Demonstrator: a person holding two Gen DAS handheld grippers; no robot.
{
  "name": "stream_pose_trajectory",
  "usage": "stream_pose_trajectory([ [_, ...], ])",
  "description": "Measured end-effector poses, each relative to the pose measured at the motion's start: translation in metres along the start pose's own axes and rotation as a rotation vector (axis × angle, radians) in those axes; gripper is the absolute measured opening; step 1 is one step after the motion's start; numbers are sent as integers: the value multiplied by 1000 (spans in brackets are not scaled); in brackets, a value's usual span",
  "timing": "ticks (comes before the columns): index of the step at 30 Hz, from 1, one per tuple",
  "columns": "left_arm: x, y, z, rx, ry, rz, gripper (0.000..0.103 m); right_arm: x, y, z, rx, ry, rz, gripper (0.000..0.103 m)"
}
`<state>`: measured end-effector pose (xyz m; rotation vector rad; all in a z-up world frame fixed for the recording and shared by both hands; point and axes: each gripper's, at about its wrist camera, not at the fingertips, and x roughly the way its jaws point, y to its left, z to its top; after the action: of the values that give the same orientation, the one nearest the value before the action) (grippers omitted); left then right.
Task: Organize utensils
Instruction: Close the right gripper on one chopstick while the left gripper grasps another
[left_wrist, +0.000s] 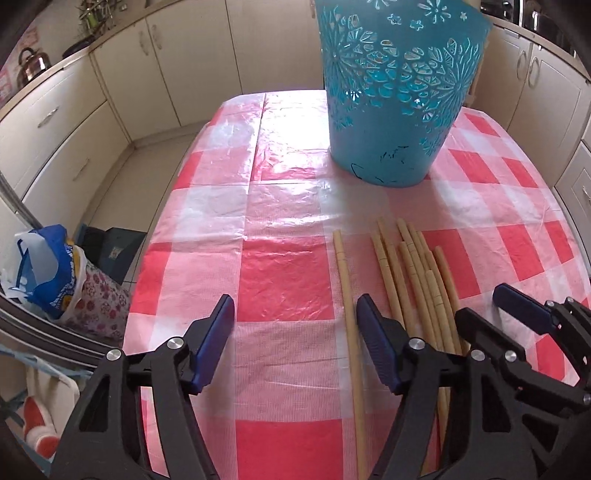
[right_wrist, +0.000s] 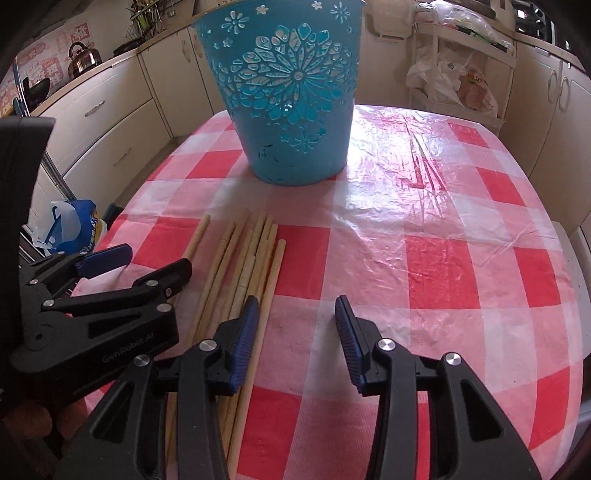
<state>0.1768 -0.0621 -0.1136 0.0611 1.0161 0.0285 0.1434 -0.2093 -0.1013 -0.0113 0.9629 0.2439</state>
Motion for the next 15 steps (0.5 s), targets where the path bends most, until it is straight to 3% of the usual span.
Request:
stream_pose_trajectory([
  [7, 0, -4, 2, 24, -6, -22, 46, 2, -6, 4, -18, 11, 9, 28],
  [10, -2, -12, 2, 44, -13, -35, 31, 4, -1, 6, -58, 13, 32, 15],
  [11, -2, -13, 2, 44, -15, -74, 18, 5, -1, 7, -62, 19, 48, 10],
  [12, -3, -12, 2, 39, -12, -88, 12, 6, -2, 8, -60, 28, 66, 7],
  [15, -3, -4, 4, 10, 17, -173, 5, 6, -8, 11, -63, 57, 107, 6],
])
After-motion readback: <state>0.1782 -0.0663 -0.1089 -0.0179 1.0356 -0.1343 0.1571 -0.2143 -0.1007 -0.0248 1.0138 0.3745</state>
